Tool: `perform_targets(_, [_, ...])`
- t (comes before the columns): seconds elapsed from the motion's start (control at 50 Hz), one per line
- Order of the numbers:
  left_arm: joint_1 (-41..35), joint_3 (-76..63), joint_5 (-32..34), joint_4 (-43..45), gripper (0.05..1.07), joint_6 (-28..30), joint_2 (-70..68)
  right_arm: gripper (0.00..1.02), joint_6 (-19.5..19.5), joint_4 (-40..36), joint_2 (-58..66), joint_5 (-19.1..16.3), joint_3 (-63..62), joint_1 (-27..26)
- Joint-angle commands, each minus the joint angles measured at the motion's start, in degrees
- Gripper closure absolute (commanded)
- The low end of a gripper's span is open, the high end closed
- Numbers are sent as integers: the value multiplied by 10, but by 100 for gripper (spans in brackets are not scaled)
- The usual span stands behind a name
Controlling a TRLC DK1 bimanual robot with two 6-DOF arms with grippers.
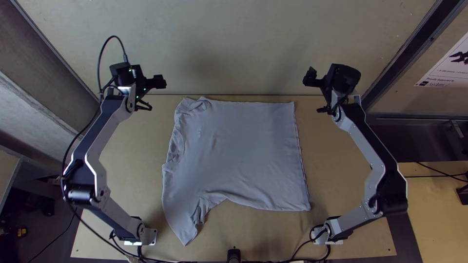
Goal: Fold the t-shirt
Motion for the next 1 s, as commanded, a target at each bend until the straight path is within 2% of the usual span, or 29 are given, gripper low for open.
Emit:
perform_targets(0.0, [-2, 74, 4, -50, 11, -28, 59, 4, 34, -29, 44, -2, 53, -7])
perform_targets(0.16, [-5, 168, 10, -120, 11, -35, 147, 4, 70, -91, 101, -5, 109, -13])
perform_targets(0.22, [-5, 187, 18, -124, 21, -35, 170, 4, 74, -106, 117, -5, 122, -13])
perform_targets(0.28, [-7, 211, 19, -131, 26, -35, 194, 4, 84, -131, 133, -5, 138, -10])
perform_targets(0.52, [-15, 319, 19, -189, 26, -32, 302, 4, 109, -187, 188, -5, 185, 3])
perform_targets(0.68, [-23, 336, 19, -189, 26, -29, 344, 4, 151, -206, 213, -13, 191, 6])
perform_targets(0.76, [-26, 337, 19, -189, 26, -29, 358, 4, 154, -216, 226, -27, 194, 5])
perform_targets(0.98, [-30, 348, 19, -197, 26, -25, 389, 4, 162, -260, 254, -27, 215, 6])
